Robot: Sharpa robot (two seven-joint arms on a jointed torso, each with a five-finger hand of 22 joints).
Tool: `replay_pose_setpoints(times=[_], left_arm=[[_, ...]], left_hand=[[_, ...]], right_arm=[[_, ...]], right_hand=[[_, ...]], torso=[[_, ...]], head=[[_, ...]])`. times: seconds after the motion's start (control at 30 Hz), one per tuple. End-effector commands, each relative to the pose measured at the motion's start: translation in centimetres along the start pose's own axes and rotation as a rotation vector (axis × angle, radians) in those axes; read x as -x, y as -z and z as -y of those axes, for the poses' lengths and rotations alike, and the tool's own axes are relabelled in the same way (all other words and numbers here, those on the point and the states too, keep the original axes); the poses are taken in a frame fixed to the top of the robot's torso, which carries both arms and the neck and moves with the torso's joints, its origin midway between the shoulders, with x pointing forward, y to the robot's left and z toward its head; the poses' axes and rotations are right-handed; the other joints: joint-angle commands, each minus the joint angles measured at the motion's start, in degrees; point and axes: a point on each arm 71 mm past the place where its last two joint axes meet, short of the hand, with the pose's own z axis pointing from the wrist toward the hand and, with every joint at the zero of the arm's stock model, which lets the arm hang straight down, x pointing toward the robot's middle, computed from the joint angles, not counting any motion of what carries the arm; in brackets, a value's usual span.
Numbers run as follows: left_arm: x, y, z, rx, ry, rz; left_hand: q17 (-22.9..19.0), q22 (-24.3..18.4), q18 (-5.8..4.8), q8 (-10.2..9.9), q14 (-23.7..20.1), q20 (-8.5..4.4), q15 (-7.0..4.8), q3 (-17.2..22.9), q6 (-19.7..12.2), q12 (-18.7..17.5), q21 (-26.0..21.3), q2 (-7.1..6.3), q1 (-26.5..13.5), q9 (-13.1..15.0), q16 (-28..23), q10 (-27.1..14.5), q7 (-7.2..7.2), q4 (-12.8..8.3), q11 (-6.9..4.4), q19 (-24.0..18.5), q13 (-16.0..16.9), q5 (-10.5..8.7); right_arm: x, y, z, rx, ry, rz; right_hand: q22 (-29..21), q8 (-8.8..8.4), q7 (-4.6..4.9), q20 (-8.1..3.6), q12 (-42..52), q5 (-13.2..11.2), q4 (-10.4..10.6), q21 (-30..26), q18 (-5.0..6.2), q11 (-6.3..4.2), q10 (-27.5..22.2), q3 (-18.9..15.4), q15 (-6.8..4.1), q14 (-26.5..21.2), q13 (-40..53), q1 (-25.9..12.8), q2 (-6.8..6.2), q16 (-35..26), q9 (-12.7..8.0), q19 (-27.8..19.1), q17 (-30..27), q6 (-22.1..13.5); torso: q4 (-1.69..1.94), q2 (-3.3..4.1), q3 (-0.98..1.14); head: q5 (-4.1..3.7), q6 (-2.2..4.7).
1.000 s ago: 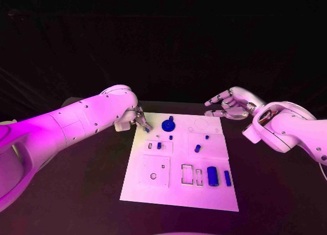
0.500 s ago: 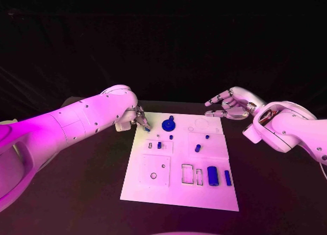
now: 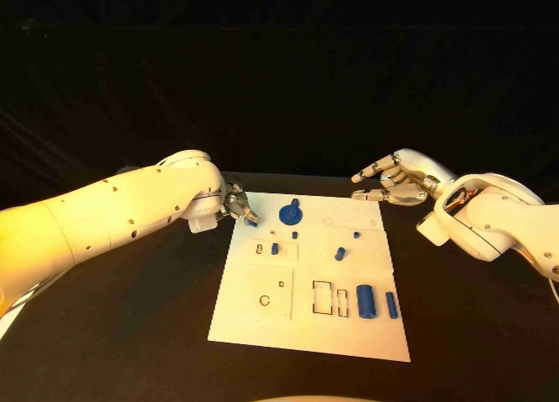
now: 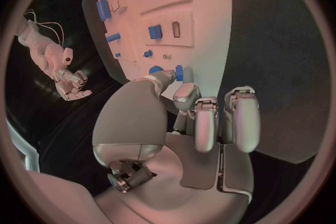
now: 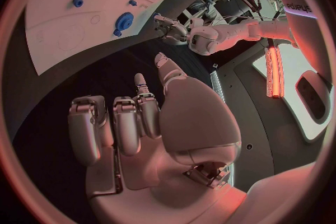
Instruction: Assemble the parts on the task board
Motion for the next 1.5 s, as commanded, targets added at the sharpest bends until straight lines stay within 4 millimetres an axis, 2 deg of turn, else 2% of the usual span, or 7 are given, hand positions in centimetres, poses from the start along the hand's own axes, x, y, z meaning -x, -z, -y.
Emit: replay_pose_setpoints(times=[0.03, 0.33, 0.63, 0.93, 1.27, 1.4, 1.5], left_arm=[[-0.6, 0.8, 0.6, -0.053, 0.023, 0.031], [-2.9, 1.9, 0.5, -0.108, -0.023, 0.073], [-4.6, 1.6, 0.4, -0.110, -0.070, 0.039], [-5.3, 1.0, 0.4, -0.084, -0.089, 0.008], [-5.5, 0.6, 0.1, -0.050, -0.108, -0.021], [-5.6, 0.5, 0.0, -0.045, -0.121, -0.040], [-5.7, 0.5, 0.0, -0.043, -0.127, -0.045]], left_hand=[[15.1, 8.3, -0.03, 0.4, 6.0, -0.21, -0.05, 8.7, 0.2, -0.6, -0.2, -0.11, -0.8, 0.1, 0.2, 0.1, -0.35, -8.4, -0.11, 3.3, -0.5, 0.36], [15.1, 9.0, -0.20, 0.8, 6.0, -0.45, -0.23, 9.7, 0.7, -0.8, 0.4, -0.81, -1.7, 0.2, 0.2, 0.5, -0.58, -9.1, -0.34, 3.6, -0.8, 1.60], [15.1, 9.3, -0.27, 1.0, 6.0, -0.55, -0.30, 10.1, 0.9, -0.8, 0.6, -1.03, -2.1, 0.2, 0.2, 0.8, -0.66, -9.4, -0.43, 3.7, -1.0, 2.26], [15.1, 9.3, -0.27, 1.0, 6.0, -0.57, -0.30, 10.2, 0.9, -0.8, 0.6, -1.06, -2.2, 0.2, 0.2, 0.8, -0.68, -9.4, -0.43, 3.7, -1.0, 2.33], [15.1, 9.3, -0.28, 1.1, 6.0, -0.59, -0.31, 10.2, 0.9, -0.8, 0.7, -1.10, -2.2, 0.2, 0.2, 0.9, -0.71, -9.5, -0.46, 3.7, -1.0, 2.41], [15.1, 9.3, -0.27, 1.2, 6.0, -0.68, -0.36, 10.7, 1.2, -1.2, 0.6, -1.54, -2.7, 0.1, 0.2, 1.0, -0.78, -10.1, -0.54, 3.7, -1.5, 4.04], [15.1, 9.3, -0.27, 1.2, 6.0, -0.69, -0.37, 10.7, 1.2, -1.3, 0.6, -1.60, -2.7, 0.1, 0.2, 1.0, -0.79, -10.2, -0.55, 3.7, -1.6, 4.22]], right_arm=[[-0.2, 0.0, 0.1, -0.001, 0.000, -0.020], [-0.3, 0.1, 0.3, -0.005, -0.002, -0.023], [-0.5, 0.1, 0.3, -0.005, -0.004, -0.028], [-0.5, 0.0, 0.3, -0.005, -0.004, -0.029], [-0.5, 0.0, 0.4, -0.006, -0.004, -0.030], [-0.6, 0.0, 0.4, -0.007, -0.005, -0.035], [-0.6, 0.0, 0.4, -0.007, -0.005, -0.036]], right_hand=[[9.6, 0.00, 0.00, -0.02, 0.1, 0.4, 0.0, -0.2, 0.89, -0.24, 2.0, -0.4, 0.00, 5.5, 10.4, -0.2, 0.41, -0.2, 0.1, 3.2, 12.6, 0.4], [9.6, 0.00, 0.00, -0.02, 0.1, 0.4, 0.0, -0.2, 0.89, -0.25, 2.0, -0.4, -0.01, 5.5, 10.4, -0.2, 0.42, -0.2, 0.1, 3.2, 12.6, 0.4], [9.6, 0.00, 0.00, -0.03, 0.2, 0.5, 0.0, -0.2, 0.89, -0.26, 2.1, -0.4, -0.01, 5.5, 10.5, -0.1, 0.46, -0.2, 0.1, 3.2, 12.6, 0.4], [9.6, 0.00, 0.00, -0.03, 0.1, 0.7, 0.0, -0.2, 0.90, -0.26, 2.0, -0.4, -0.02, 5.5, 10.4, -0.1, 0.49, -0.3, 0.1, 3.2, 12.6, 0.4], [9.6, 0.00, 0.00, -0.03, 0.1, 0.7, 0.0, -0.2, 0.90, -0.26, 2.0, -0.4, -0.02, 5.5, 10.4, -0.1, 0.49, -0.3, 0.1, 3.2, 12.6, 0.4], [9.6, -0.01, -0.01, -0.04, 0.0, 0.8, 0.0, -0.2, 0.90, -0.26, 2.0, -0.4, -0.03, 5.5, 10.4, -0.1, 0.51, -0.3, 0.1, 3.2, 12.6, 0.4], [9.6, -0.01, -0.01, -0.04, 0.0, 0.8, 0.0, -0.2, 0.90, -0.26, 2.0, -0.4, -0.03, 5.5, 10.4, -0.1, 0.51, -0.3, 0.1, 3.2, 12.6, 0.4]], torso=[[0.30, -0.17, 0.11], [0.43, -0.22, 0.00], [0.16, -0.05, 0.02], [0.24, -0.05, 0.10], [0.22, -0.10, 0.09], [0.24, -0.08, 0.07], [0.26, -0.11, 0.07]], head=[[-0.04, -0.17], [-0.02, -0.30], [0.11, -0.51], [0.05, -0.85], [0.04, -1.03], [-0.04, -1.09], [0.05, -1.20]])
